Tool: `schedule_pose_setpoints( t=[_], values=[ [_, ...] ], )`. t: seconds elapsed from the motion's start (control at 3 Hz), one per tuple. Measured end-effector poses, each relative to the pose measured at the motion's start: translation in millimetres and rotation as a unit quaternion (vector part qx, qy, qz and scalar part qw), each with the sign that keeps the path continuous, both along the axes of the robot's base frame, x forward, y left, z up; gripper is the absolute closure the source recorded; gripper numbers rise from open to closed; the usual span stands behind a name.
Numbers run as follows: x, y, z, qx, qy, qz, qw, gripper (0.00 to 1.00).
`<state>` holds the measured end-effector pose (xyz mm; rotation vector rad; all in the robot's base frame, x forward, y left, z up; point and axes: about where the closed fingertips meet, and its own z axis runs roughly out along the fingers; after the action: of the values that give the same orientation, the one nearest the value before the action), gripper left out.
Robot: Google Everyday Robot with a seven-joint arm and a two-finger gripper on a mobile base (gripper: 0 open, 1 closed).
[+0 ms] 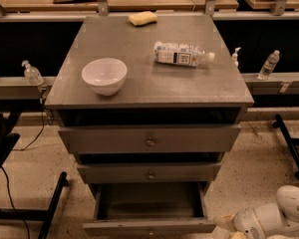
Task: Close bottom drawer
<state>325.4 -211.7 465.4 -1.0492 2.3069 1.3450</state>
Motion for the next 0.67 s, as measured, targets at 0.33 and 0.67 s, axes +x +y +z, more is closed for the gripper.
schedule_pose_setpoints(
  t=[0.33, 0.67],
  values=[
    [-1.1, 1.5, -2.4, 0.002, 0.002, 0.000, 1.0000, 0.00],
    [8.7, 20.1, -10.3, 0.021, -0.006, 0.017, 0.9996, 0.00]
  ],
)
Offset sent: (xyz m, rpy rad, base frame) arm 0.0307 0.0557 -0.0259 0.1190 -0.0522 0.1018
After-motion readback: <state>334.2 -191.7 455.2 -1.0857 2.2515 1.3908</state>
